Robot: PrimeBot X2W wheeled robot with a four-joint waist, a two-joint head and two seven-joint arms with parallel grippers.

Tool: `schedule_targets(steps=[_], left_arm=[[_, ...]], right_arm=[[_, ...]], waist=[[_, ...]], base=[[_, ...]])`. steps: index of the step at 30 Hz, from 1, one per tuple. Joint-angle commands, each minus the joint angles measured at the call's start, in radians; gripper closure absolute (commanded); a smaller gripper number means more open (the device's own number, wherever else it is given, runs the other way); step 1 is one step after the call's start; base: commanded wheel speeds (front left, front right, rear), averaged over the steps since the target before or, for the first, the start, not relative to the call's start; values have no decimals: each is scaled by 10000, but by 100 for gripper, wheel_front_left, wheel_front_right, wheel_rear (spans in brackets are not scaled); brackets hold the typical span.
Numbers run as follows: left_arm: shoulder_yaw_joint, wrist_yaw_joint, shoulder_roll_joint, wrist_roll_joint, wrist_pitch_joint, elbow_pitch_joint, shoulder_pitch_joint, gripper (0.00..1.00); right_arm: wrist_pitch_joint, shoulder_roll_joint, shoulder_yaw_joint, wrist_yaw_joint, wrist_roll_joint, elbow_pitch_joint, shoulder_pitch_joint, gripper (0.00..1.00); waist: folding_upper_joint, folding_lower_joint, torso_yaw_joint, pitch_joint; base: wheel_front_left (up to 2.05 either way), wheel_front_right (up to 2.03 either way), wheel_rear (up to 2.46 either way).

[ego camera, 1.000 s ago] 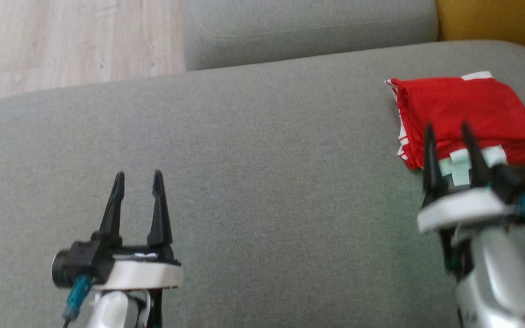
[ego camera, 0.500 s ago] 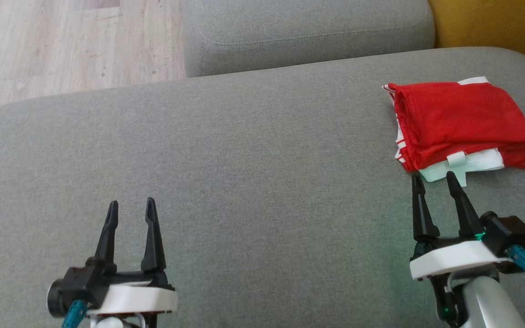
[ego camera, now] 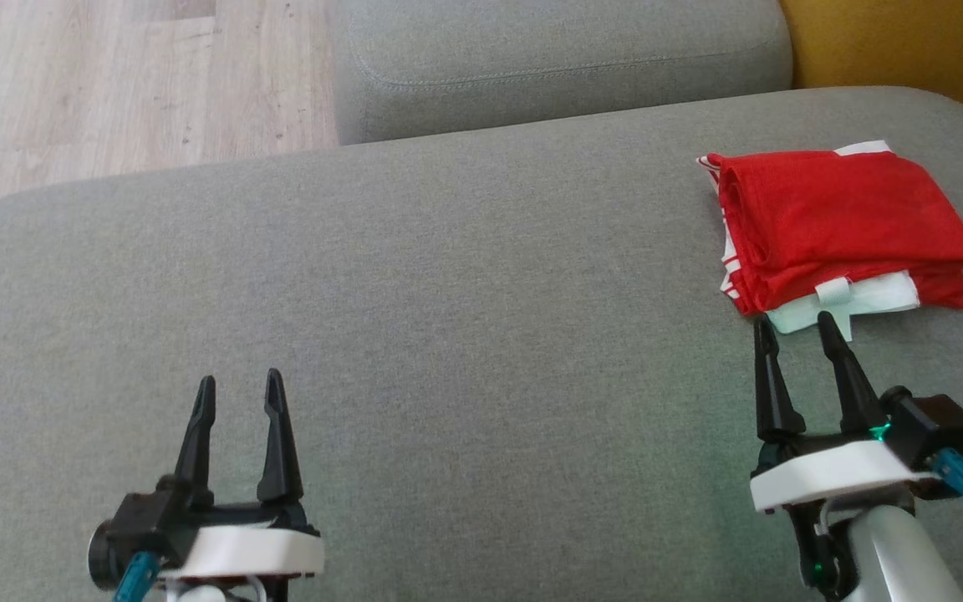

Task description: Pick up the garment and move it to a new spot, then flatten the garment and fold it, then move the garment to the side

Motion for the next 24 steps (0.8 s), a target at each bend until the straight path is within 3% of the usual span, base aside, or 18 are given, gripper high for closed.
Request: schedule_targets(steps=[1,24], left_arm=[[333,2,24,-38,-51,-284,-373,0],[528,-111,24,-605,-51,-49,-357,0]], right_arm=[[-135,-19,242,-7,96,-377,-159,0],[-135,-18,354,-7,219,-308,-169,0]], waist=[[0,0,6,4],[0,0,-56,-54]], base=[[0,0,0],[0,0,0]])
